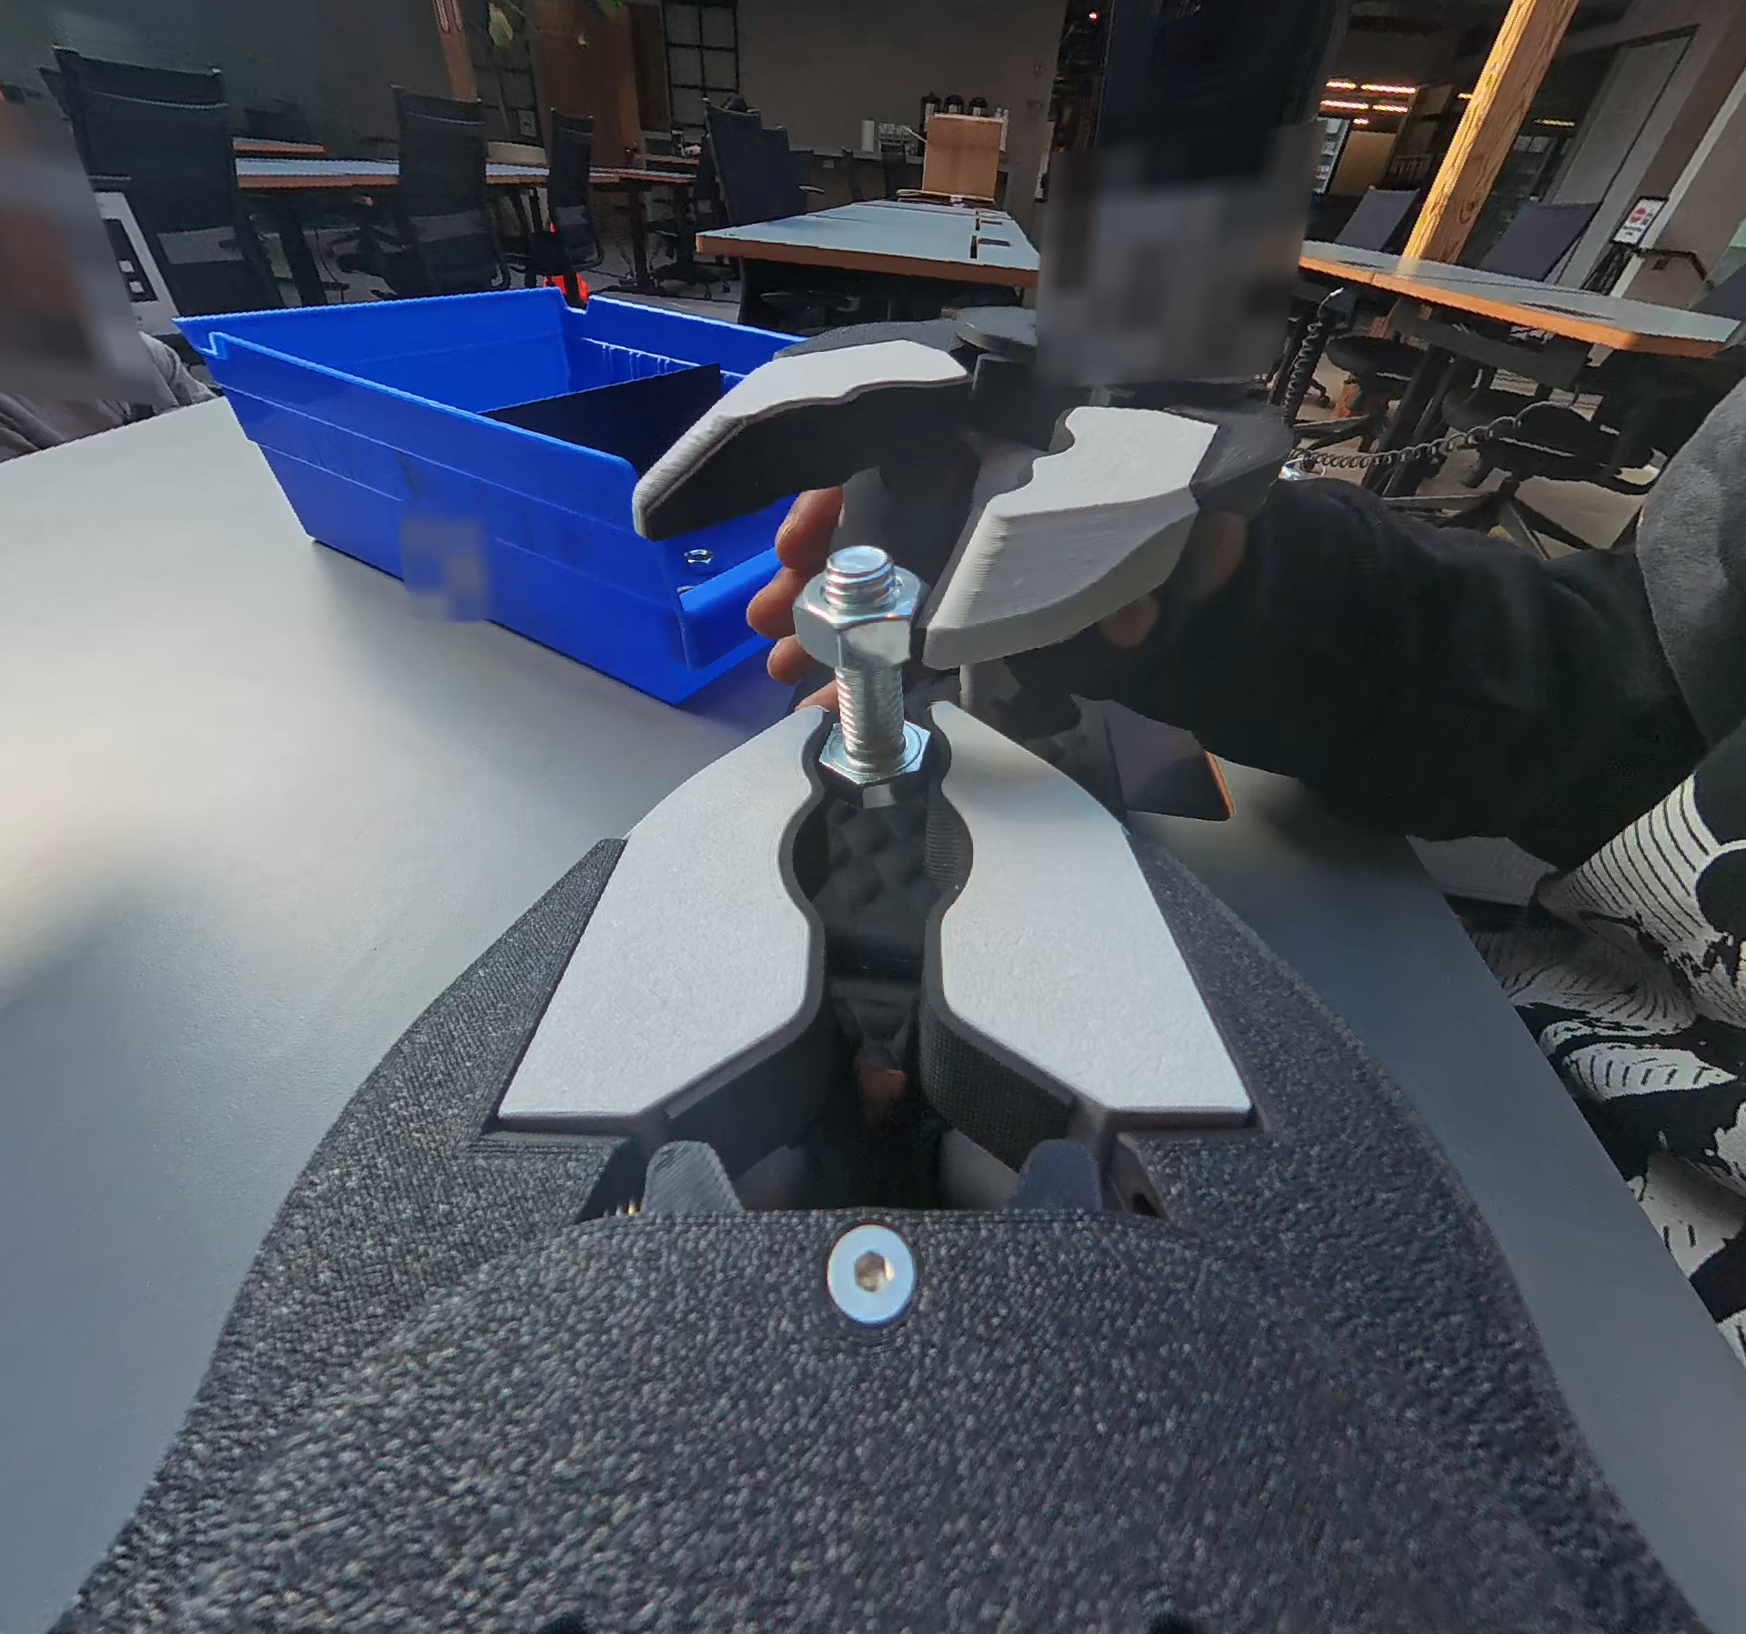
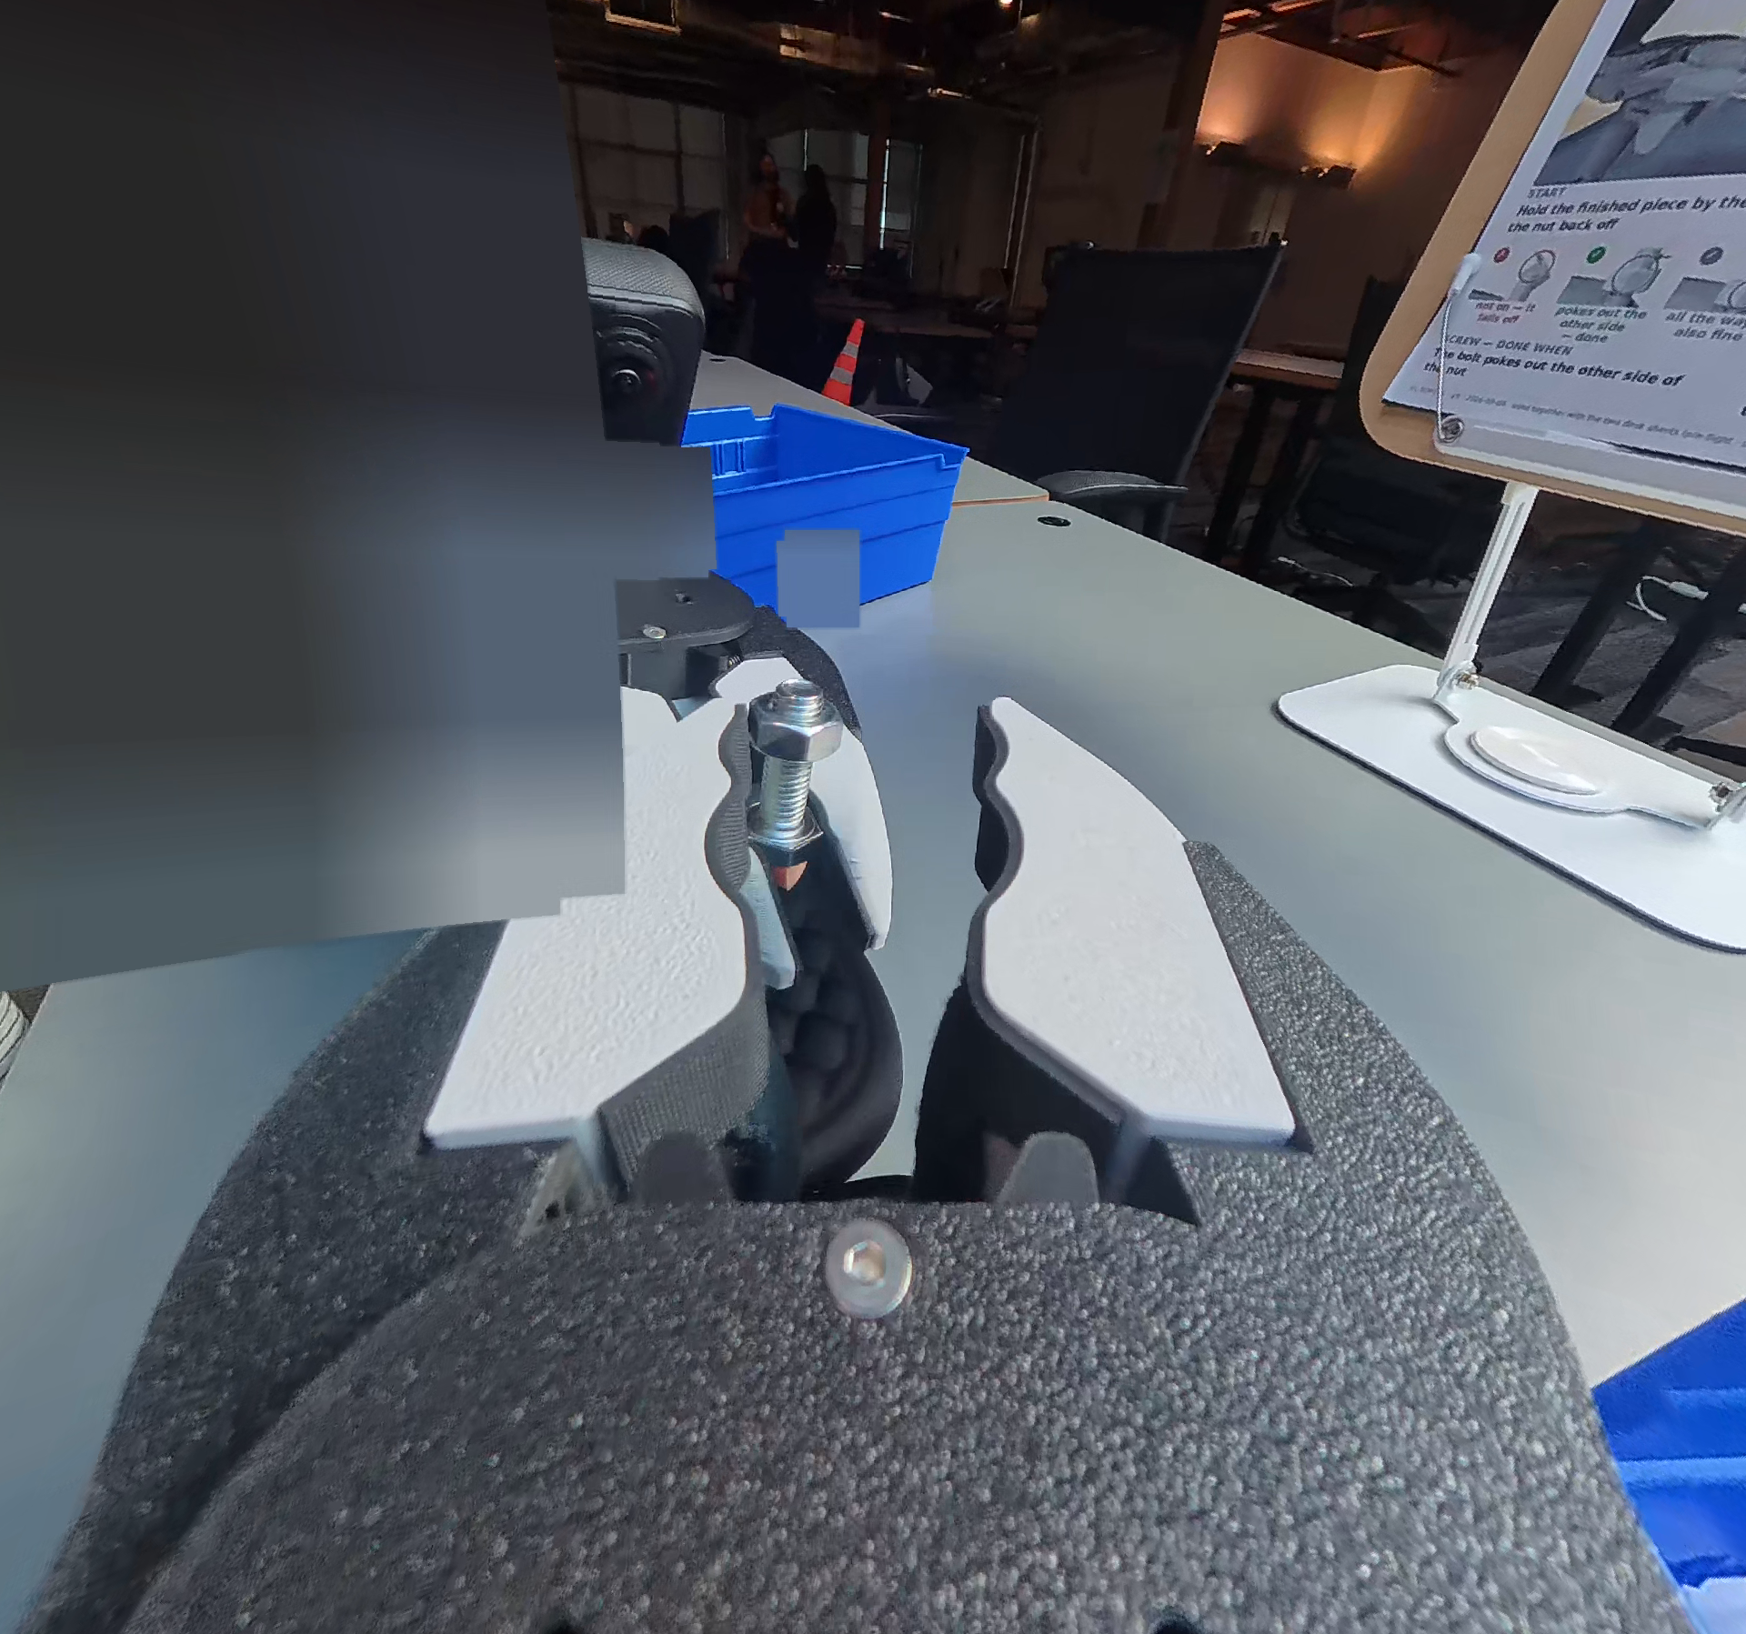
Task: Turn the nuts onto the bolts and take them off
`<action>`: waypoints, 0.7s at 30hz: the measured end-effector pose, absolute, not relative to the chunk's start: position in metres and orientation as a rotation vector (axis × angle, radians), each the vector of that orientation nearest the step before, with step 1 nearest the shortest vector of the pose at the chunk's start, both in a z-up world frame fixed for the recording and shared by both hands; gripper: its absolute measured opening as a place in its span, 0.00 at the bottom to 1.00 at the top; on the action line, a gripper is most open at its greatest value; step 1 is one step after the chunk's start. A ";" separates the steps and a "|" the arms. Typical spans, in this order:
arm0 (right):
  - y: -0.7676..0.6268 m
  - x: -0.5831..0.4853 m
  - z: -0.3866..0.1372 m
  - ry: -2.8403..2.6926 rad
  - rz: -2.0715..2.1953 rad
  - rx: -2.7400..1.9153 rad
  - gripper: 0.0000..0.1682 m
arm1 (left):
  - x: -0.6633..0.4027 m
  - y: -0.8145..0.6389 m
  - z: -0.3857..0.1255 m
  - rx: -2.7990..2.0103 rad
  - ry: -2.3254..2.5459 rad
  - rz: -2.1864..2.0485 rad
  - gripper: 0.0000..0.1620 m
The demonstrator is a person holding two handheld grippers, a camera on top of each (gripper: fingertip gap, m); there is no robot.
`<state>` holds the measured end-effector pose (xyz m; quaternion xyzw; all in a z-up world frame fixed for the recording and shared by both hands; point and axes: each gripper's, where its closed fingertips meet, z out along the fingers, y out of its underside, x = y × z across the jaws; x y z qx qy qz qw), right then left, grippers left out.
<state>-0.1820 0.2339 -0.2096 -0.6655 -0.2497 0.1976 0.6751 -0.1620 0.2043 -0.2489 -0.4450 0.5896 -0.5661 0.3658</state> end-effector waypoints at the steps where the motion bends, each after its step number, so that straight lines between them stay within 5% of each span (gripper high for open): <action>1: 0.232 -0.182 -0.209 -0.574 0.443 -1.495 0.25 | -0.162 0.204 -0.249 -1.145 1.516 -1.454 0.10; 14: 0.223 -0.177 -0.207 -0.609 0.420 -1.487 0.04 | -0.162 0.205 -0.248 -1.145 1.510 -1.462 0.10; 21: 0.221 -0.192 -0.196 -0.586 0.594 -1.429 0.30 | -0.162 0.205 -0.248 -1.145 1.509 -1.462 0.10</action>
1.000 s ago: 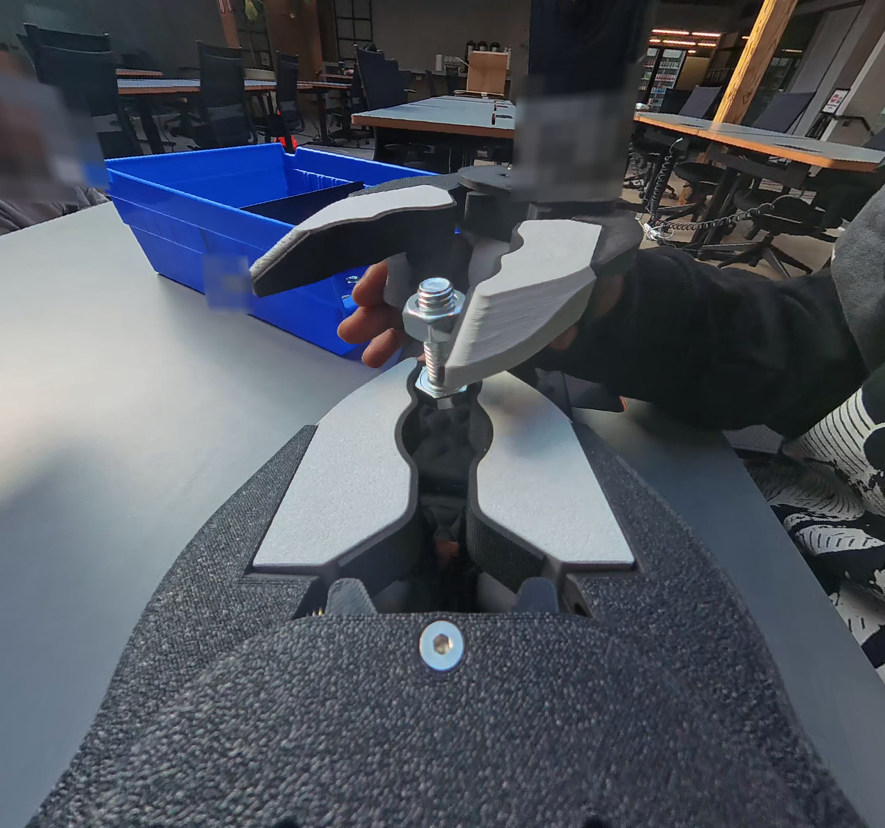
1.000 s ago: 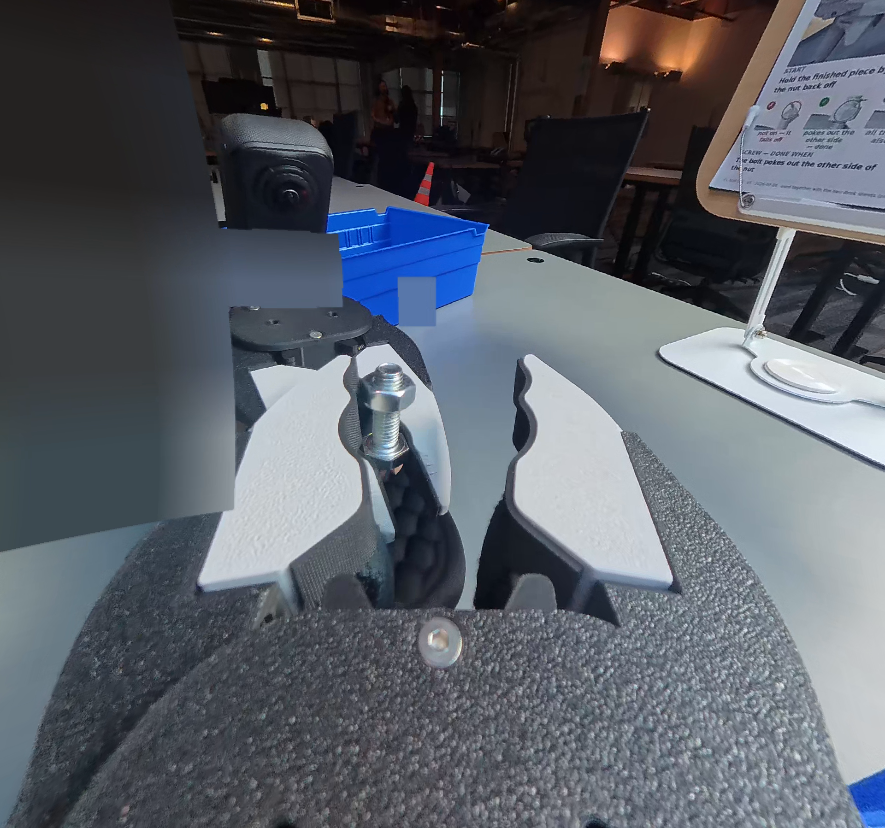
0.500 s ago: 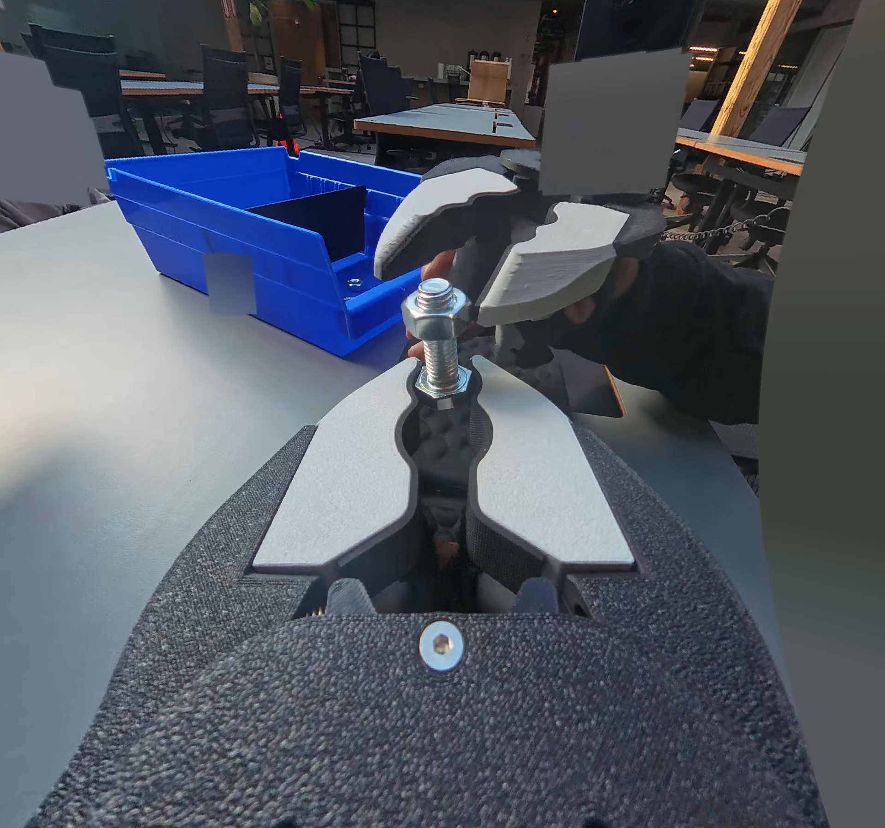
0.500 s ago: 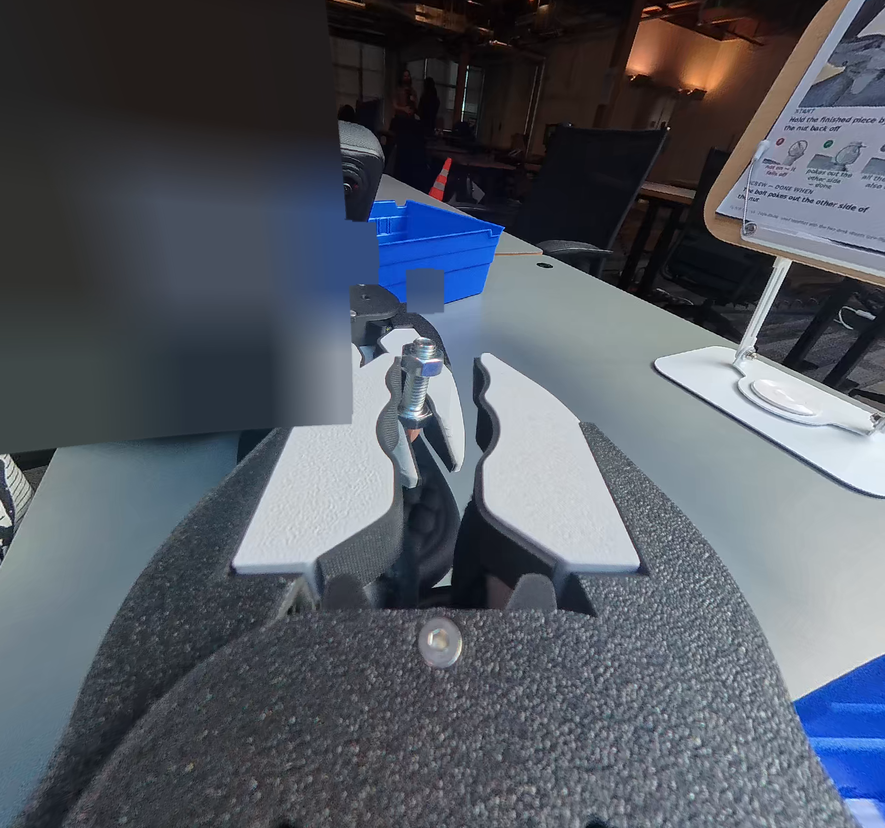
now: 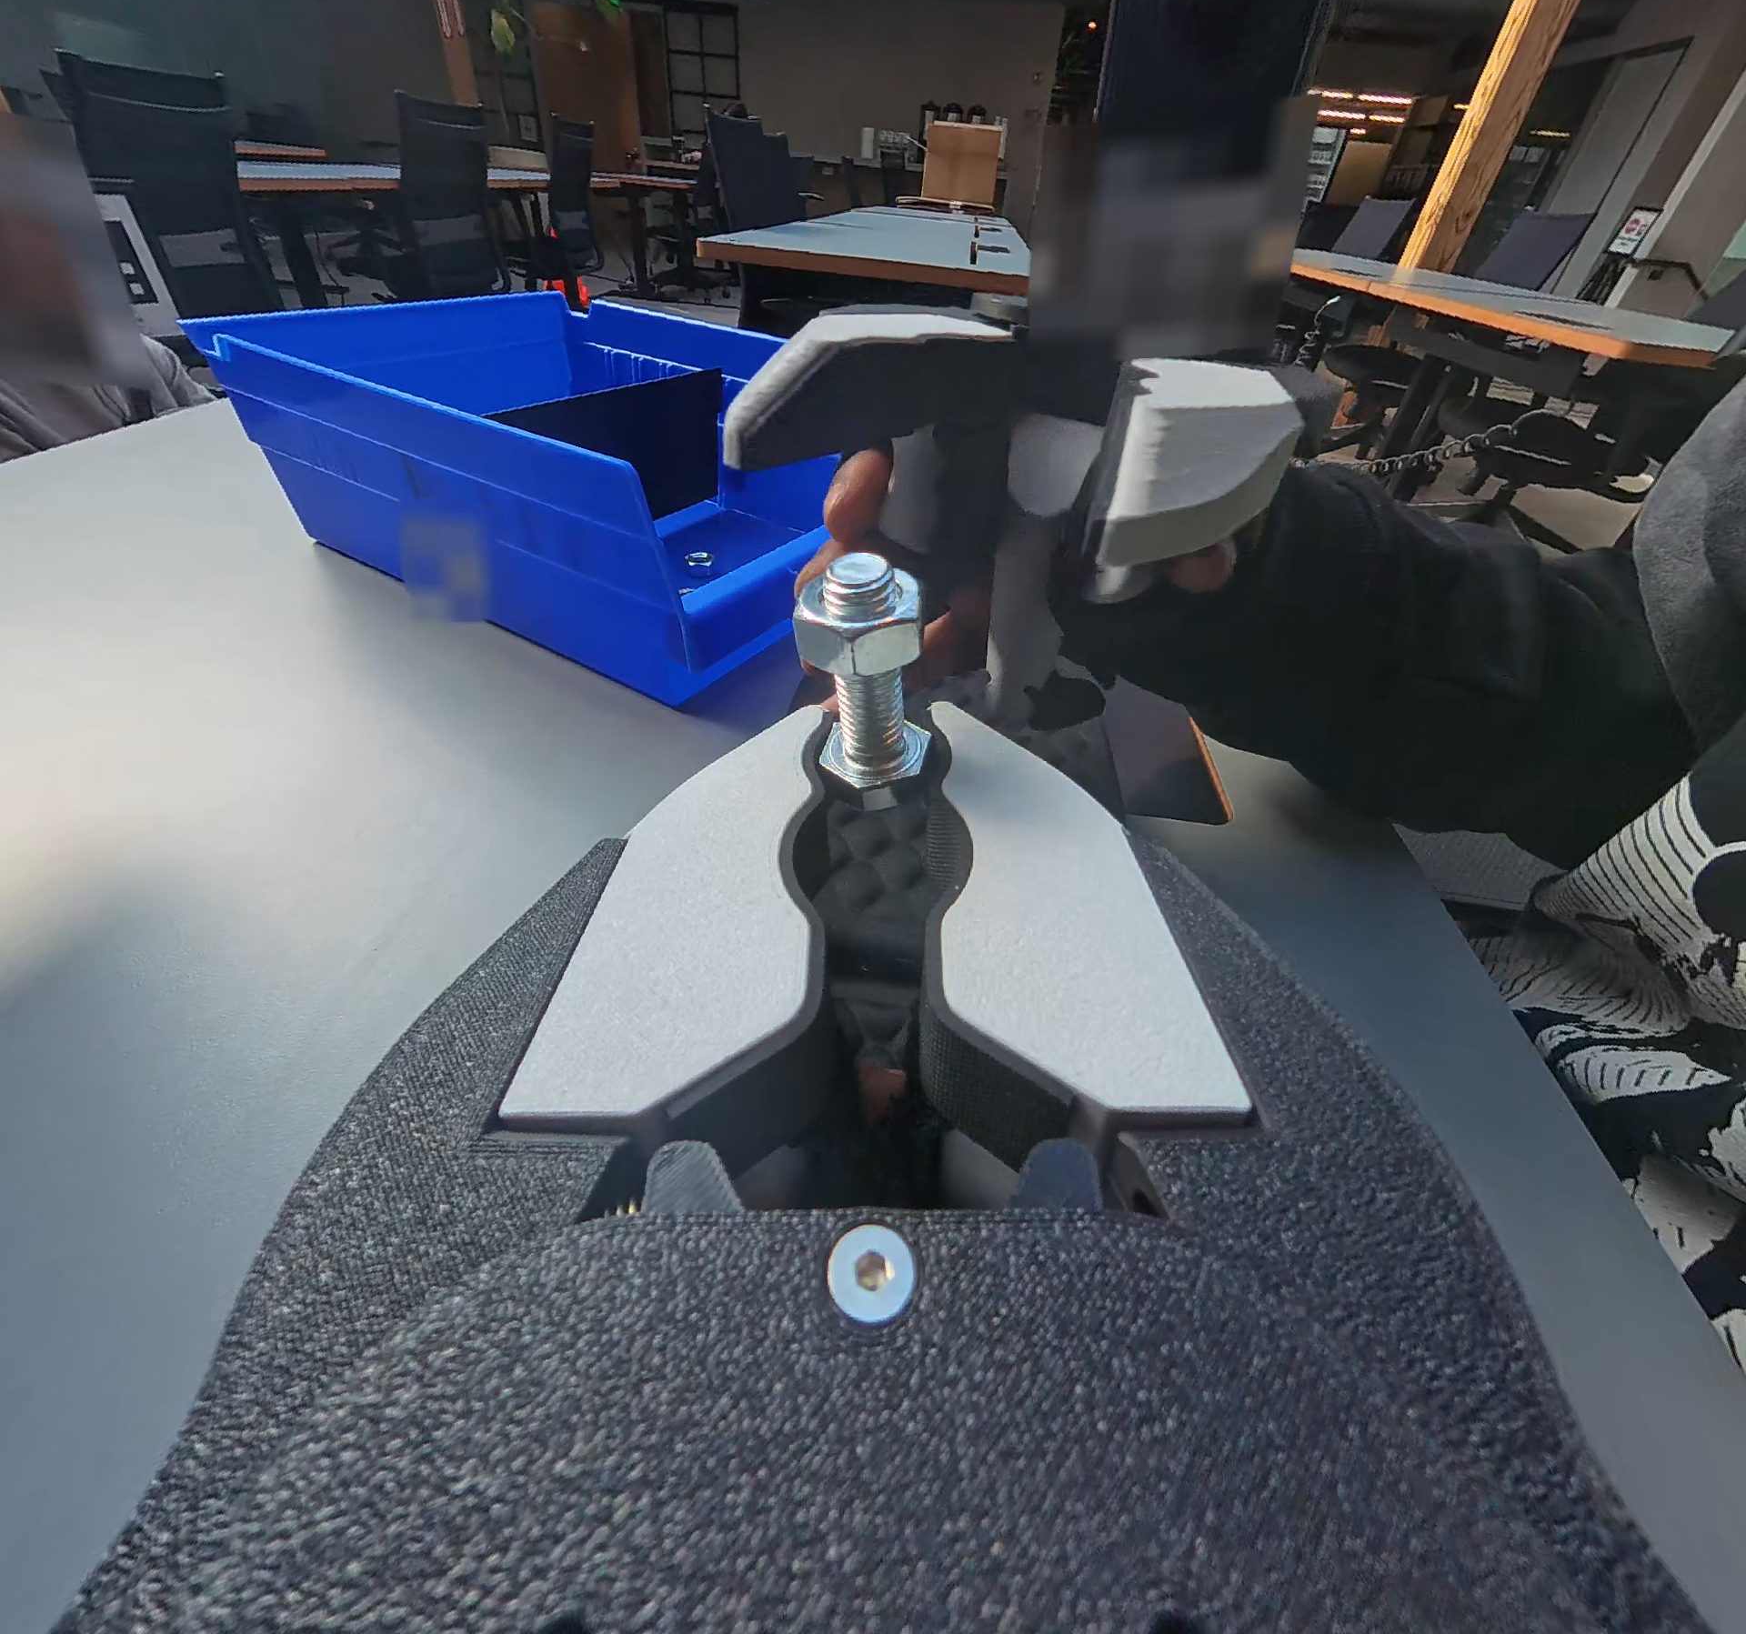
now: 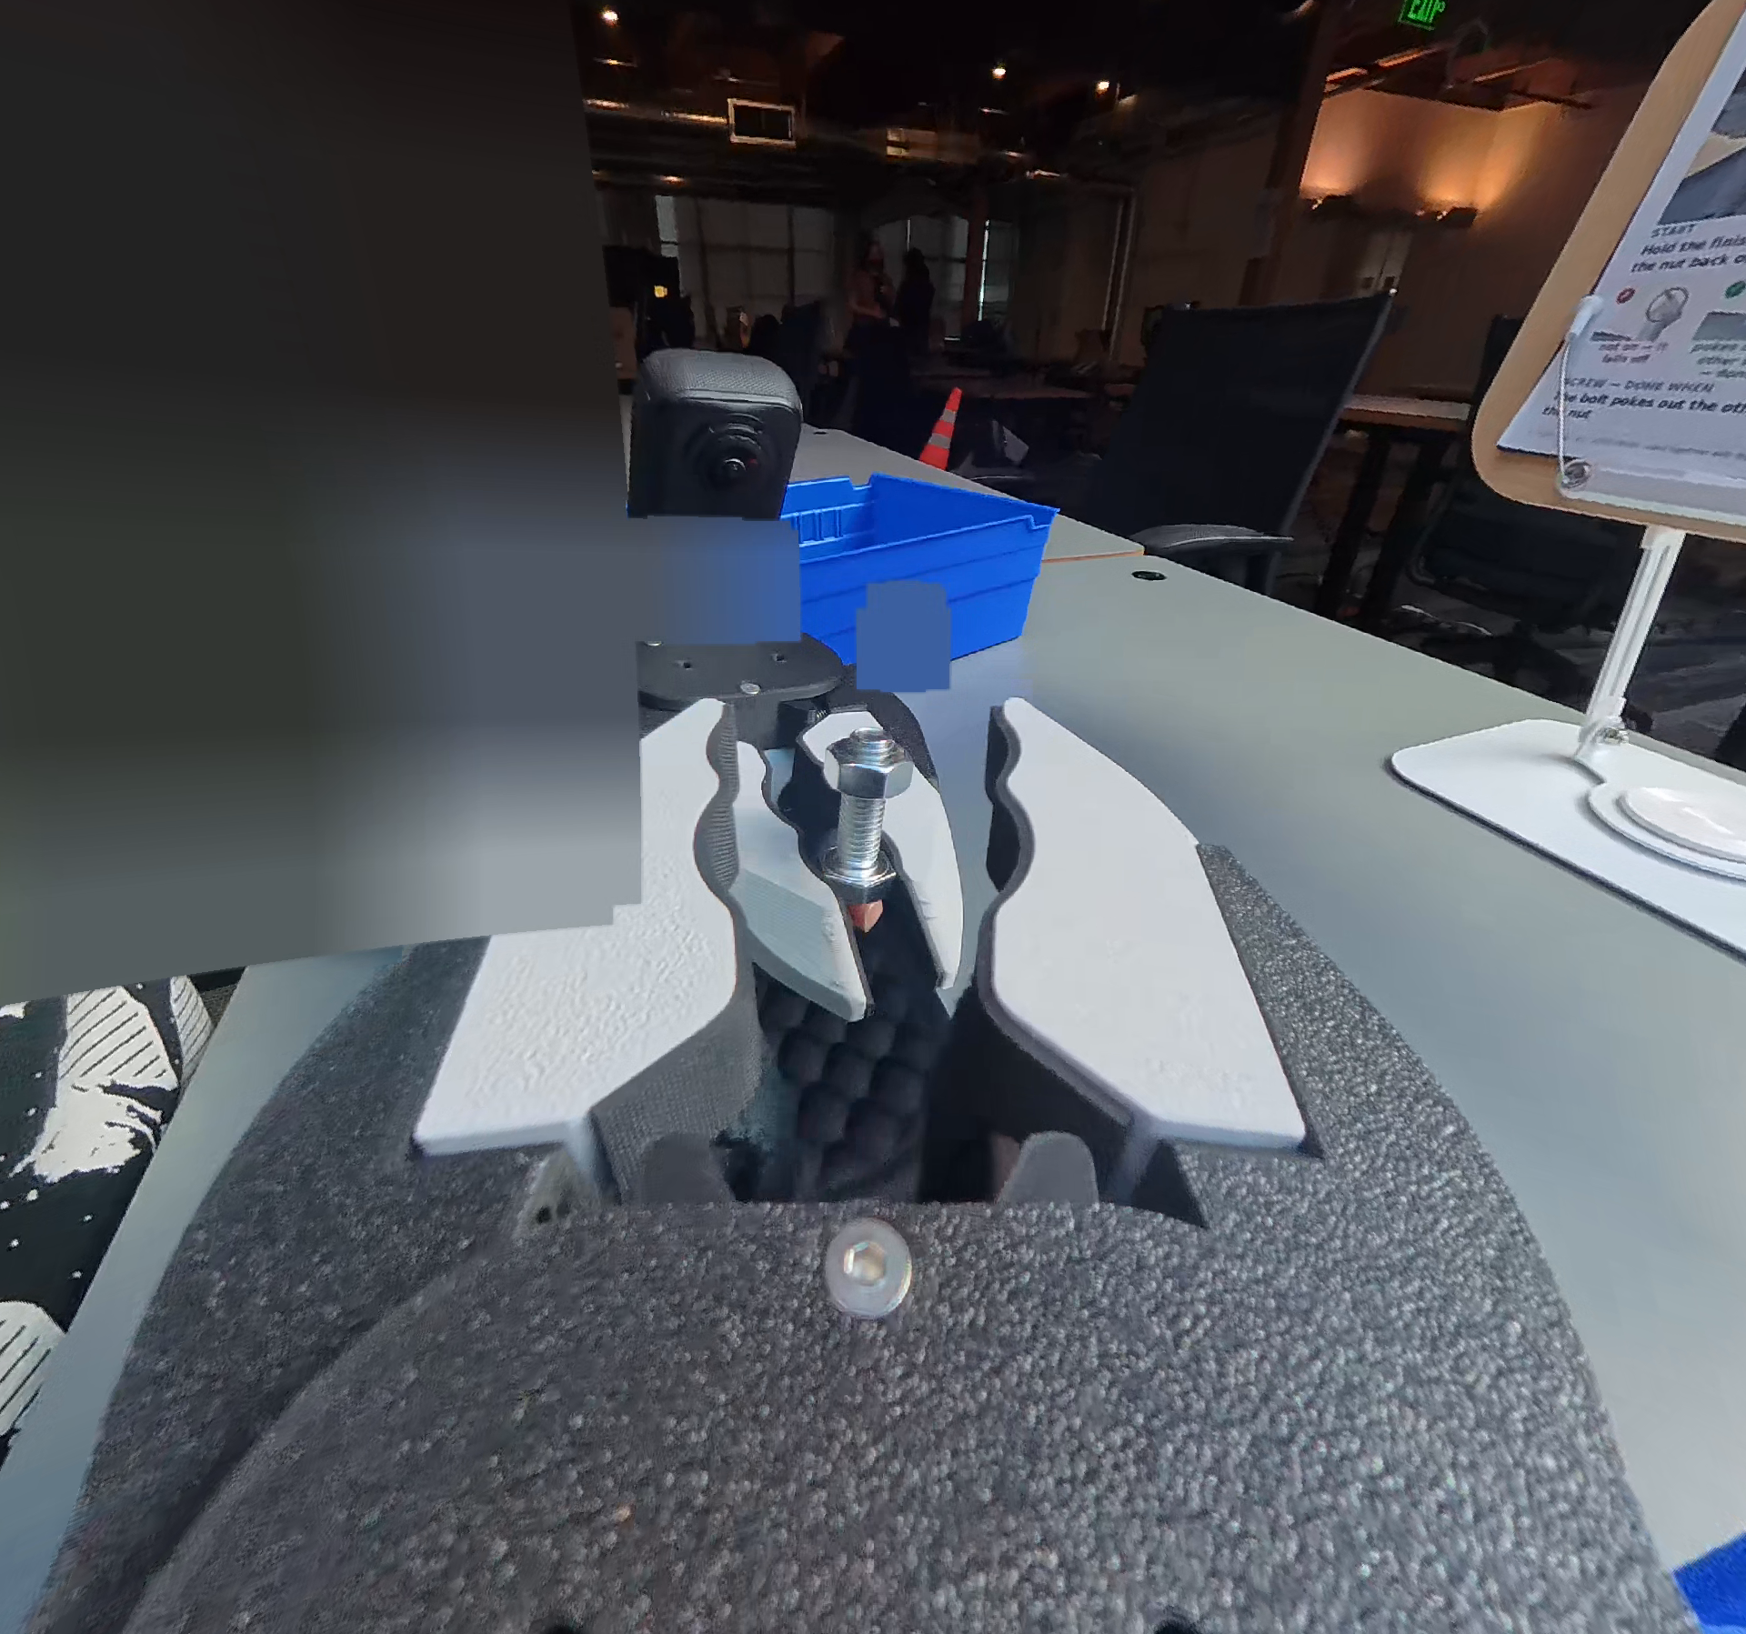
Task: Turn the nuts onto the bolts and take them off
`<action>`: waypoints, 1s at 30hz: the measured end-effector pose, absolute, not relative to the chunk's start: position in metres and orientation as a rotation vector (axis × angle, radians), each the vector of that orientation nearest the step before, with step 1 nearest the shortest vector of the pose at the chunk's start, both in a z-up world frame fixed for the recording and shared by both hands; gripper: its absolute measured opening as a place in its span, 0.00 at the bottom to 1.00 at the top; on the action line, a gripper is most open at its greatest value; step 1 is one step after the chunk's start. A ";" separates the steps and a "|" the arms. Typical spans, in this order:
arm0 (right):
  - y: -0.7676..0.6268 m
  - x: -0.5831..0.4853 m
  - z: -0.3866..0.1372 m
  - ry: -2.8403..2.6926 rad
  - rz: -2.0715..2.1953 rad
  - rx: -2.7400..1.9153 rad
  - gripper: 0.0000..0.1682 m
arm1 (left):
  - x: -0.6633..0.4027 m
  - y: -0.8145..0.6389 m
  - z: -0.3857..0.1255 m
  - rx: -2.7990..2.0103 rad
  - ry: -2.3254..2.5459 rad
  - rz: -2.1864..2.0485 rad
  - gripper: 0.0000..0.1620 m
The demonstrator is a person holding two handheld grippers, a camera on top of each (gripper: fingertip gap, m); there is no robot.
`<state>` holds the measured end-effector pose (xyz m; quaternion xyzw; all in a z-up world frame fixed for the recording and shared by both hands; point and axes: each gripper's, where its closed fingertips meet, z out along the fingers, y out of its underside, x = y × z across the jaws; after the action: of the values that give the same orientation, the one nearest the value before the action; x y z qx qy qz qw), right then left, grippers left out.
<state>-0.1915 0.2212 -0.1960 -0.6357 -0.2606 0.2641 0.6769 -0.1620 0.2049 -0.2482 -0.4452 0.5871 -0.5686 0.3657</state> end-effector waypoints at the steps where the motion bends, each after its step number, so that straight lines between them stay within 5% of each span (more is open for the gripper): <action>1: 0.225 -0.193 -0.199 -0.587 0.581 -1.447 0.33 | -0.162 0.205 -0.248 -1.144 1.509 -1.461 0.10; 6: 0.243 -0.201 -0.211 -0.588 0.519 -1.496 0.38 | -0.162 0.205 -0.248 -1.143 1.510 -1.458 0.10; 22: 0.238 -0.178 -0.212 -0.550 0.408 -1.521 0.34 | -0.162 0.204 -0.248 -1.144 1.511 -1.458 0.10; 30: 0.228 -0.176 -0.210 -0.586 0.399 -1.505 0.18 | -0.162 0.206 -0.248 -1.149 1.499 -1.465 0.10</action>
<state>-0.1757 0.2277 -0.2102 -0.6686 -0.2603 0.1771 0.6736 -0.1618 0.2056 -0.2475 -0.4471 0.5835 -0.5701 0.3669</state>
